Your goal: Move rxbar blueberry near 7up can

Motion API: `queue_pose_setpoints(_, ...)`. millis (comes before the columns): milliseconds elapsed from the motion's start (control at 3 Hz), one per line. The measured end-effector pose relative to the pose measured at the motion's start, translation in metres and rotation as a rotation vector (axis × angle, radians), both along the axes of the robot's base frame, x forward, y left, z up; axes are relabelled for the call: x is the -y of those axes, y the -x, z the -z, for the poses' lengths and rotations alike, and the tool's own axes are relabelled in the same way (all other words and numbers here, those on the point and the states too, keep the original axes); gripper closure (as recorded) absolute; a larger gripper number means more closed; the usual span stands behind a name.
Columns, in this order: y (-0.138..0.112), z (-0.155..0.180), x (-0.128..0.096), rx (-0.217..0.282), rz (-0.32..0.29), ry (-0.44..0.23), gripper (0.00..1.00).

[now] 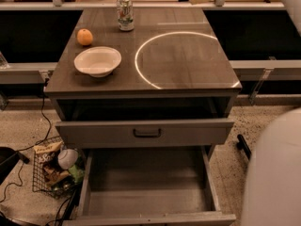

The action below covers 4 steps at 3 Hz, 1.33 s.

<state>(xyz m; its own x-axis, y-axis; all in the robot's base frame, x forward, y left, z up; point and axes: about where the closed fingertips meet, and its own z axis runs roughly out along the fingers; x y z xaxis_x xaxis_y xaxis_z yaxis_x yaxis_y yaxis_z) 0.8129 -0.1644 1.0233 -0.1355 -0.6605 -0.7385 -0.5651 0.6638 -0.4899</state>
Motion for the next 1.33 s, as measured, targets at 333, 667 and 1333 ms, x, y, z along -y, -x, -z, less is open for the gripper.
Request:
queue_pose_setpoints(333, -0.027, 0.003, -0.004, -0.007, 0.002, 0.012, 1.00)
queue_pose_setpoints(667, -0.052, 0.024, -0.022, -0.037, -0.037, -0.019, 1.00)
queue_pose_setpoints(1333, -0.063, 0.042, -0.032, -0.062, -0.043, -0.075, 1.00)
